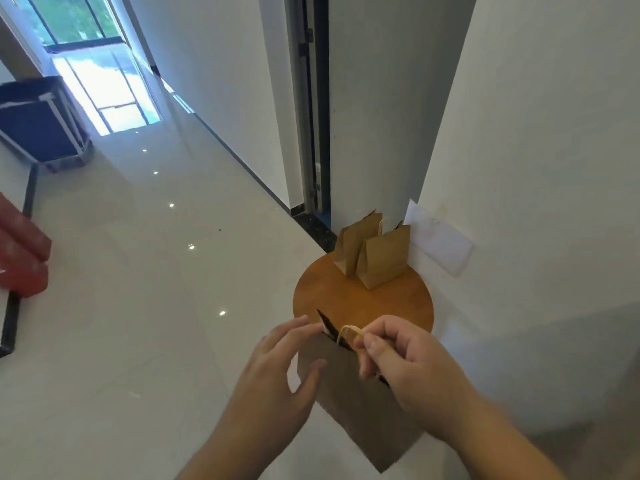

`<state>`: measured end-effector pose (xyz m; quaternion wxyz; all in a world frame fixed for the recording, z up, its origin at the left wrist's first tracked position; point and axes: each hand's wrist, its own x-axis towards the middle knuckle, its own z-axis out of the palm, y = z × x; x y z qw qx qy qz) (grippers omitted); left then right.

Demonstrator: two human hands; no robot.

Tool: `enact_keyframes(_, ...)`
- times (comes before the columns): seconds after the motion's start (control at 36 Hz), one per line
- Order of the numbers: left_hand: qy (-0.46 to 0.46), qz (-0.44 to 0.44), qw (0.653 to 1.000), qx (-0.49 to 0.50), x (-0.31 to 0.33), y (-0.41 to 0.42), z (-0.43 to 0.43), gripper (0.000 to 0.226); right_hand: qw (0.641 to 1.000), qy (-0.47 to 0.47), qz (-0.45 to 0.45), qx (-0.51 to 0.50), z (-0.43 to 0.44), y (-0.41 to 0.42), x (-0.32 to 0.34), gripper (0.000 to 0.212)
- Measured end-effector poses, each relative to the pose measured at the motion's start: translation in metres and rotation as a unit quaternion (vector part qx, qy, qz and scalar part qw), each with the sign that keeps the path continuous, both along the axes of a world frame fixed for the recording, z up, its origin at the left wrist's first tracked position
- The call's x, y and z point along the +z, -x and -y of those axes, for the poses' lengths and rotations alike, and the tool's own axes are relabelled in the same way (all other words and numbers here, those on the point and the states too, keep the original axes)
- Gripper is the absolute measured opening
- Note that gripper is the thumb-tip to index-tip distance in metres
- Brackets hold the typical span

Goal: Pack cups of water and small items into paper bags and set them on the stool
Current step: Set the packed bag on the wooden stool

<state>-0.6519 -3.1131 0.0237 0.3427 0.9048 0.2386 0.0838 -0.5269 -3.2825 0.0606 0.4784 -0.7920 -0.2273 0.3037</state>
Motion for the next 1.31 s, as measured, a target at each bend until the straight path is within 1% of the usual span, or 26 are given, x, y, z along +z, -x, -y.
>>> enact_keyframes(0.11,0.003,-0.008,1.0,-0.016,-0.005,-0.034,-0.033,0.042,0.998,0.029,0.003,-0.053,-0.027,-0.032,-0.009,0.016)
enact_keyframes(0.19,0.021,0.0,0.999,-0.024,-0.012,-0.059,-0.067,0.041,0.993,0.043,-0.016,-0.106,-0.047,-0.057,-0.017,0.016)
enact_keyframes(0.31,0.046,0.014,0.998,-0.036,-0.023,-0.097,-0.116,0.04,0.981,0.045,-0.048,-0.18,-0.078,-0.088,-0.031,0.016)
enact_keyframes(0.42,0.071,-0.006,0.994,-0.077,-0.027,-0.145,-0.16,0.035,0.964,0.05,-0.079,-0.25,-0.109,-0.117,-0.041,0.017)
enact_keyframes(0.5,0.067,-0.019,0.989,-0.13,-0.031,-0.18,-0.188,0.037,0.945,0.044,-0.115,-0.305,-0.126,-0.139,-0.053,0.02)
enact_keyframes(0.61,0.076,-0.051,0.979,-0.181,-0.034,-0.228,-0.206,0.037,0.917,0.04,-0.124,-0.377,-0.144,-0.173,-0.074,0.021)
enact_keyframes(0.69,0.088,-0.059,0.972,-0.209,-0.04,-0.26,-0.209,0.037,0.894,0.025,-0.158,-0.418,-0.154,-0.199,-0.089,0.016)
enact_keyframes(0.75,0.092,-0.06,0.968,-0.228,-0.045,-0.279,-0.209,0.035,0.871,-0.001,-0.198,-0.448,-0.158,-0.217,-0.1,0.015)
enact_keyframes(0.81,0.1,-0.065,0.963,-0.242,-0.049,-0.299,-0.208,0.037,0.846,-0.031,-0.243,-0.474,-0.161,-0.237,-0.113,0.021)
enact_keyframes(0.86,0.103,-0.074,0.959,-0.255,-0.056,-0.319,-0.209,0.038,0.819,-0.04,-0.28,-0.5,-0.163,-0.26,-0.127,0.025)
enact_keyframes(0.92,0.092,-0.07,0.957,-0.266,-0.065,-0.339,-0.21,0.039,0.803,-0.026,-0.296,-0.516,-0.163,-0.287,-0.139,0.02)
enact_keyframes(0.97,0.085,-0.073,0.959,-0.262,-0.071,-0.357,-0.211,0.039,0.796,-0.009,-0.307,-0.522,-0.161,-0.31,-0.153,0.01)
enact_keyframes(1.0,0.083,-0.08,0.959,-0.259,-0.071,-0.367,-0.21,0.039,0.796,-0.007,-0.309,-0.52,-0.159,-0.32,-0.16,0.008)
enact_keyframes(1.08,0.081,-0.091,0.959,-0.254,-0.073,-0.396,-0.211,0.04,0.798,-0.031,-0.308,-0.517,-0.155,-0.346,-0.18,0.013)
enact_keyframes(1.14,0.076,-0.094,0.96,-0.253,-0.077,-0.415,-0.212,0.041,0.796,-0.02,-0.314,-0.517,-0.155,-0.363,-0.193,0.016)
enact_keyframes(1.25,0.061,-0.097,0.963,-0.246,-0.083,-0.447,-0.212,0.04,0.792,-0.003,-0.32,-0.52,-0.155,-0.391,-0.215,0.003)
enact_keyframes(1.28,0.057,-0.093,0.963,-0.245,-0.085,-0.454,-0.212,0.04,0.794,-0.003,-0.314,-0.521,-0.154,-0.397,-0.221,0.011)
enact_keyframes(1.31,0.052,-0.091,0.964,-0.245,-0.086,-0.46,-0.212,0.04,0.796,-0.004,-0.308,-0.522,-0.152,-0.403,-0.226,0.026)
